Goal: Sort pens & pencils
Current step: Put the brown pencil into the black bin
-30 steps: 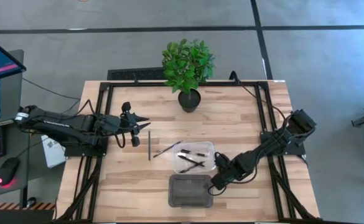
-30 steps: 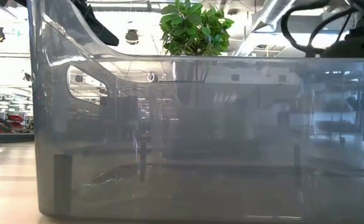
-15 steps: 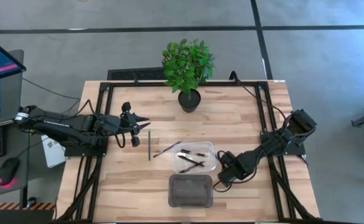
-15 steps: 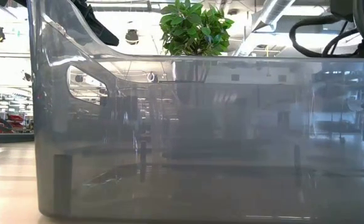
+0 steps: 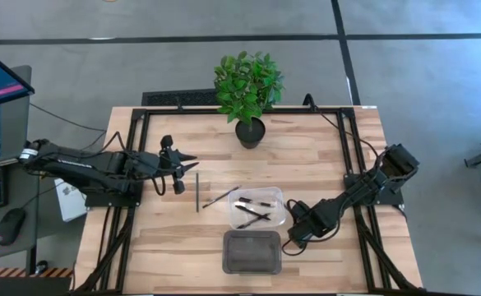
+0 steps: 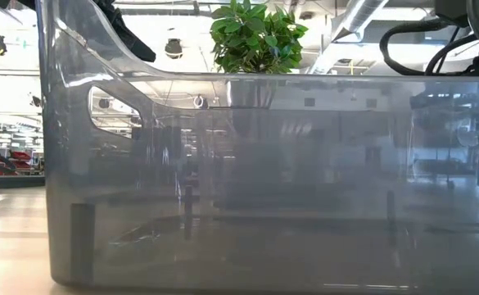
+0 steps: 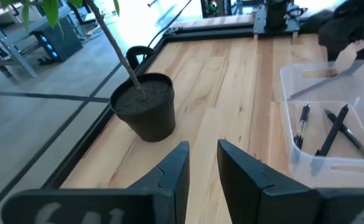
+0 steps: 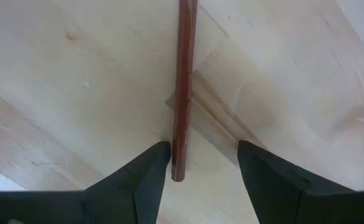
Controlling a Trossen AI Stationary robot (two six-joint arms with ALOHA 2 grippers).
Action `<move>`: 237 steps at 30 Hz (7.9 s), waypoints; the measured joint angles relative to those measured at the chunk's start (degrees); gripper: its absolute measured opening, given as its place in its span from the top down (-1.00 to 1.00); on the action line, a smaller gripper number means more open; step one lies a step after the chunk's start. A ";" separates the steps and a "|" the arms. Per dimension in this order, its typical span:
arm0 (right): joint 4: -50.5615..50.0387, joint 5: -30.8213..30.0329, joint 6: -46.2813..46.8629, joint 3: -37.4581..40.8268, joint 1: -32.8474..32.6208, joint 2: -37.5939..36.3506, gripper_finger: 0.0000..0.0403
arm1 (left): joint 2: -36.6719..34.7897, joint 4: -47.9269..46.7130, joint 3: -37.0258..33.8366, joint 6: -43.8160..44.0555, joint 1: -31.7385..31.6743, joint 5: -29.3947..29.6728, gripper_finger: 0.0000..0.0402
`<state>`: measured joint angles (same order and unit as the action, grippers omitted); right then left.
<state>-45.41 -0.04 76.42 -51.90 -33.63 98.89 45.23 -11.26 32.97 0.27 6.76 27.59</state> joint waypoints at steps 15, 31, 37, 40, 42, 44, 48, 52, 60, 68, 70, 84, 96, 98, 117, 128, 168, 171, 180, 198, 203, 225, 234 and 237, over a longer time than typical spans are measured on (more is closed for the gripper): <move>1.31 -1.87 1.59 -0.11 -0.02 0.09 -0.08 | 0.02 -1.85 0.00 1.94 0.00 0.02 0.63; 2.18 0.00 2.64 -0.26 0.02 0.15 0.61 | 0.02 -1.83 0.00 1.93 -0.02 0.02 0.63; 1.74 0.00 2.40 -0.37 0.02 0.68 0.81 | 0.02 -1.80 0.00 1.94 -0.01 0.02 0.63; 1.64 0.00 0.72 -0.39 0.02 0.66 0.87 | 0.02 -1.78 0.00 1.92 -0.02 0.02 0.63; 1.65 -0.02 0.71 -0.39 0.15 0.66 0.87 | 0.02 -1.78 0.00 1.92 -0.01 0.02 0.63; 1.55 0.00 1.42 -0.39 0.38 0.66 0.85 | 0.02 -1.78 0.00 1.92 -0.01 0.02 0.63; 1.51 0.04 2.04 -0.37 0.39 0.66 0.82 | 0.02 -1.78 0.00 1.92 -0.01 0.02 0.63; 0.87 0.03 2.14 -0.26 0.39 0.25 0.88 | 0.02 -1.78 0.00 1.66 -0.01 0.02 0.63; -7.80 -1.66 2.64 -4.00 0.37 0.15 0.93 | 0.02 -1.79 0.00 1.51 0.00 0.02 0.63; -7.89 -1.77 2.58 -4.39 0.39 0.13 0.91 | 0.02 -2.79 0.00 1.49 0.00 0.02 0.63; -7.54 -2.03 2.68 -4.26 0.39 0.13 0.90 | 0.02 -3.17 0.00 1.51 0.00 0.00 0.63; 0.87 -2.18 2.64 0.50 0.35 -0.39 0.83 | 0.02 -3.45 0.00 2.01 0.00 0.00 0.63; -5.14 -2.19 -3.95 -3.01 0.28 -0.93 0.83 | 0.02 -3.44 0.00 2.10 0.00 0.00 0.63; -7.06 -1.82 -3.07 -3.04 0.28 -0.94 0.82 | 0.02 -3.44 0.00 2.08 0.00 0.00 0.63; -12.46 -1.24 -1.54 -3.10 0.24 -1.07 0.06 | 0.02 -3.42 0.00 1.95 0.00 0.02 0.63; -10.89 -1.29 -5.29 -3.13 0.37 -1.09 -0.27 | 0.02 -3.44 0.00 1.71 0.00 0.04 0.63; 0.97 3.94 -23.11 3.90 13.55 -1.68 0.78 | 0.00 -6.44 0.02 1.47 -0.01 0.04 0.63; 0.91 4.31 -25.21 3.92 15.52 -1.66 0.77 | 0.00 -6.49 0.02 1.47 0.00 0.04 0.63; 0.92 4.27 -27.52 3.96 19.47 -1.64 0.77 | 0.00 -7.77 0.02 1.49 0.00 0.02 0.63; 5.05 -1.07 -31.98 4.04 26.43 -1.68 0.77 | 0.00 -7.79 0.02 1.49 0.00 0.02 0.63; 7.94 -7.89 -31.81 4.06 26.80 -1.67 0.77 | 0.00 -7.84 0.02 1.49 0.00 0.02 0.63; 16.32 -19.59 -34.43 3.96 30.47 -0.98 0.77 | 0.02 -8.89 0.02 2.56 -0.02 -0.02 0.63; 15.78 -24.27 -34.92 1.76 30.45 -0.75 0.77 | 0.02 -8.86 0.02 2.56 0.00 -0.02 0.63; 15.87 -25.35 -34.93 1.46 30.40 -0.81 0.77 | 0.02 -8.89 0.02 2.56 -0.02 -0.02 0.63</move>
<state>-29.54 -25.38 41.50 -50.43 -3.22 98.08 45.25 -20.14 32.99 2.83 6.74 27.57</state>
